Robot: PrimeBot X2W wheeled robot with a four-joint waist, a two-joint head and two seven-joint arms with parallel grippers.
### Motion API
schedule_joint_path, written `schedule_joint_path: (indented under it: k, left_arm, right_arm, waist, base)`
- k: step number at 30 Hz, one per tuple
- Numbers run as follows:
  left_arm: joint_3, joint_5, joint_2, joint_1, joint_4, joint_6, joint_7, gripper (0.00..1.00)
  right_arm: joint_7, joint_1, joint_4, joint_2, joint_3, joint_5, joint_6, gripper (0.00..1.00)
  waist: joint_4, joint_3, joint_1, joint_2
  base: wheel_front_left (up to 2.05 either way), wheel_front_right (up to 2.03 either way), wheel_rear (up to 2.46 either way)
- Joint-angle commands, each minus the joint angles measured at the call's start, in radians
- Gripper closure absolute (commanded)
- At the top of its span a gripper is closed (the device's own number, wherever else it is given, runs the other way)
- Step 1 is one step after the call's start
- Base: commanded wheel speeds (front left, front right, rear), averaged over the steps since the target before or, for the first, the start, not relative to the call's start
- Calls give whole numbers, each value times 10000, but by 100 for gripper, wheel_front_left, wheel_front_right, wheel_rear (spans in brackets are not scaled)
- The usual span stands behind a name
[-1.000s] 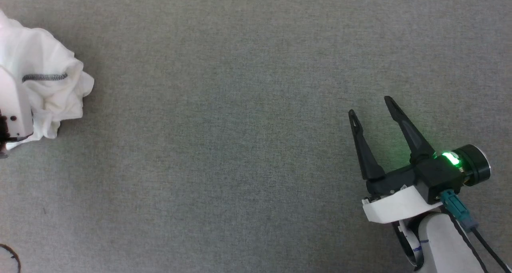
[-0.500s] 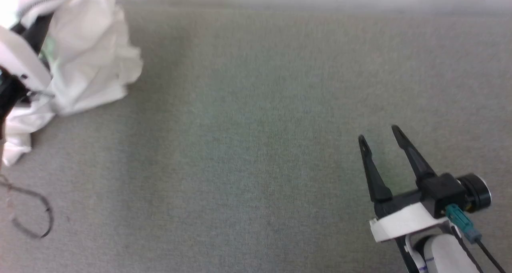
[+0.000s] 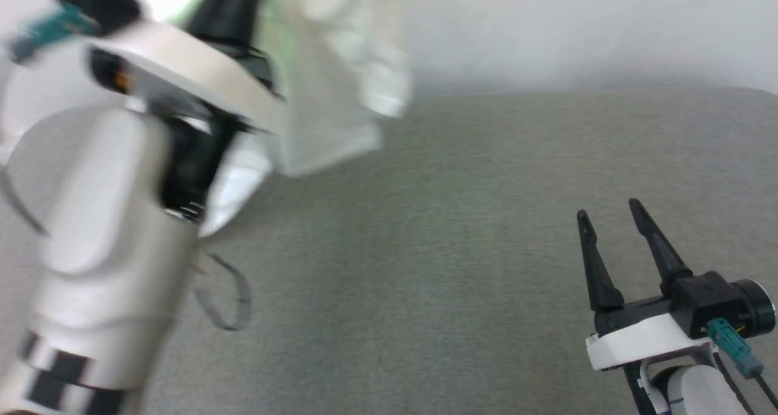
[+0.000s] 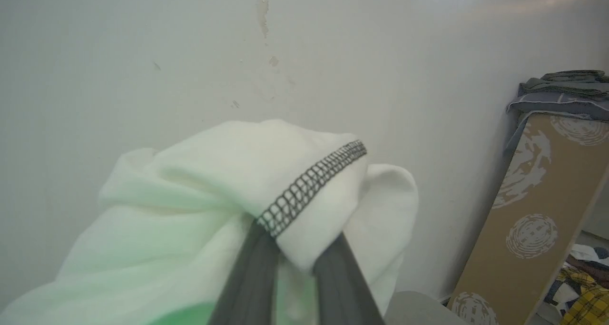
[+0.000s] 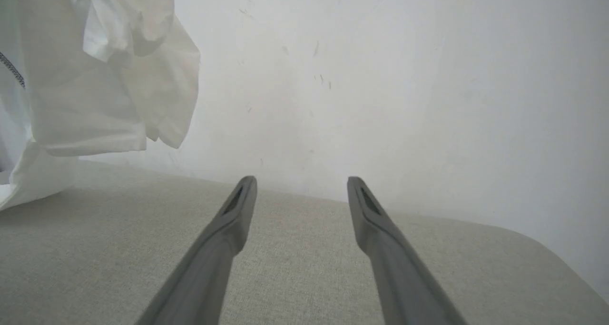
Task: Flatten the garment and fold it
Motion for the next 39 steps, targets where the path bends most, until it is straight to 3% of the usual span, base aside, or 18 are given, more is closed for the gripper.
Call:
schedule_joint_path:
  k: [1,5,10,14,15,16,17,22,27,30,34,39]
  left_arm:
    - [-113,190,-283,230,-146,168,-302,100]
    - [-1061,761,-1204,960,-213,554,-759,100]
    - [-2776,1336,-1844,2927,614,871,-554,100]
    - [-4128,2061,-1784,4157,1615,995,-254,100]
    - [-4368,2231,-1772,4348,1821,1044,-237,89]
    - [-4574,2308,-1788,4512,1983,1018,-180,21]
    - [-4726,2314,-1814,4636,2102,942,-117,0]
    - [-4743,2230,-1756,4672,2053,654,-446,0]
    - [-3895,2090,-1414,4326,1213,738,-1556,0]
    - [-3261,2199,-911,4211,724,1037,-2202,0]
    - [-2516,2938,92,4444,456,1858,-2683,0]
    - [-994,3381,571,5705,-623,2579,-2816,0]
  right_arm:
    - [-46,55,-39,7,-48,-3,-19,0]
    - [-46,75,-118,7,-251,42,-19,0]
    - [-46,-67,-221,7,-930,221,-19,0]
    - [-46,-130,-279,7,-1144,229,-19,0]
    - [-46,-110,-273,7,-1148,209,-19,0]
    - [-46,-87,-254,7,-1157,199,-19,0]
    - [-46,-60,-229,7,-1171,194,-19,0]
    - [-46,133,-111,7,-1046,177,-19,0]
    - [-46,350,52,7,-822,-4,-19,0]
    - [-46,531,211,7,-686,-93,-19,0]
    - [-46,727,438,7,-477,-137,-19,0]
    - [92,962,751,7,-216,-18,-19,0]
  waist:
    - [-747,-262,2,-1]
    - [-1281,-208,2,-1]
    - [-1894,-124,2,-1]
    - [-2060,-17,2,-1]
    - [-2071,0,2,-1]
    - [-2060,17,2,-1]
    - [-2027,17,2,-1]
    - [-1714,-176,2,-1]
    - [-1258,-601,2,-1]
    - [-1017,-843,2,-1]
    - [-810,-1065,2,-1]
    - [-572,-1135,2,-1]
  base:
    - [0,0,0]
    - [0,0,0]
    - [0,0,0]
    - [0,0,0]
    - [0,0,0]
    - [0,0,0]
    - [0,0,0]
    - [0,0,0]
    - [0,0,0]
    - [0,0,0]
    - [0,0,0]
    - [0,0,0]
